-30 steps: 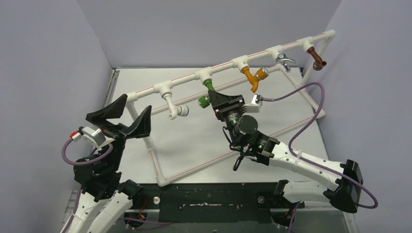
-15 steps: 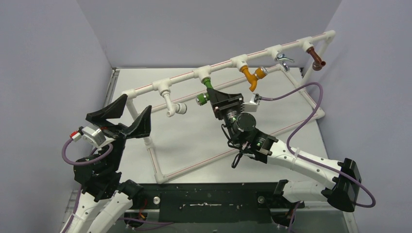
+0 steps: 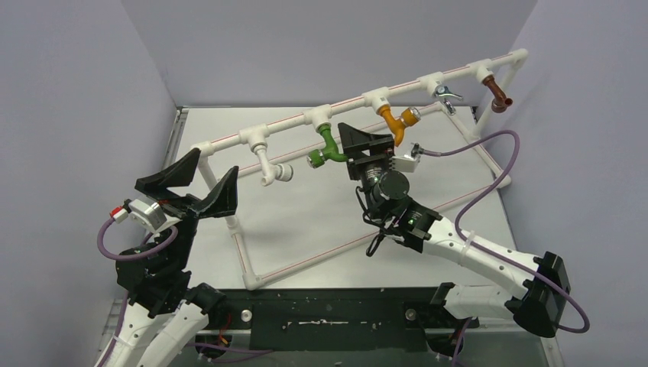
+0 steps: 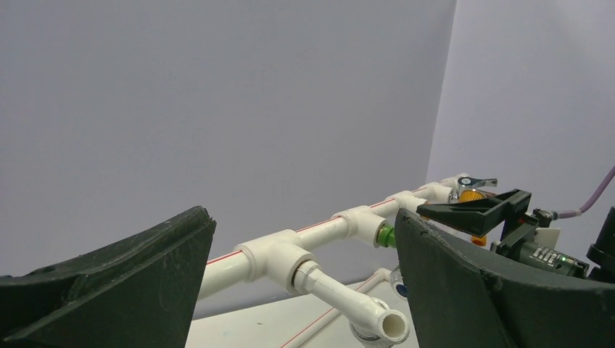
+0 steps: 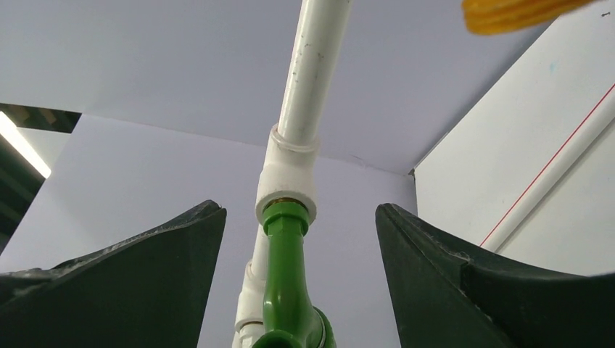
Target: Install the water faucets
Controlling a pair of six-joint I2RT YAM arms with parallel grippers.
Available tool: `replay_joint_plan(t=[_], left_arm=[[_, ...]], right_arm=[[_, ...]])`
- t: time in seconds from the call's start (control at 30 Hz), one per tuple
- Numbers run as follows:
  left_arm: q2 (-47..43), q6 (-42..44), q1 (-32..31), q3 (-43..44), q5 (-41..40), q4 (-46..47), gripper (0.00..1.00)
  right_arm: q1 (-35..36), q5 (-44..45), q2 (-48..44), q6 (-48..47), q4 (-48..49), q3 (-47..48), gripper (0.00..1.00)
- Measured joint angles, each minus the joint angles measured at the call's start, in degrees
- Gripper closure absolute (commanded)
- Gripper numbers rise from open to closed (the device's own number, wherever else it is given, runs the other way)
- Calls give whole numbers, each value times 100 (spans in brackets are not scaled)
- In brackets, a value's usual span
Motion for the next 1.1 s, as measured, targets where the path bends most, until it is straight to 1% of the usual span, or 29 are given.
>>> replay_joint_plan(t=[0.1, 0.23, 0.43, 0.7, 1.0, 1.1], left_arm=[[4, 0, 0, 0, 2, 0, 6], [13, 0, 0, 0, 0, 0, 6], [17, 0, 0, 0, 0, 0, 6], [17, 0, 0, 0, 0, 0, 6], [17, 2, 0, 0, 0, 0, 6], [17, 0, 0, 0, 2, 0, 6]], right_arm=[[0, -79, -66, -168, -7, 0, 18], [0, -258, -216, -645, 2, 0, 17], [-15, -702, -577, -1880, 81, 0, 16], [-63, -1784, -848, -4054, 157, 55, 13], [-98, -3239, -850, -7112, -833, 1156, 10], [-98, -3751, -929, -8192, -1272, 1353, 12]])
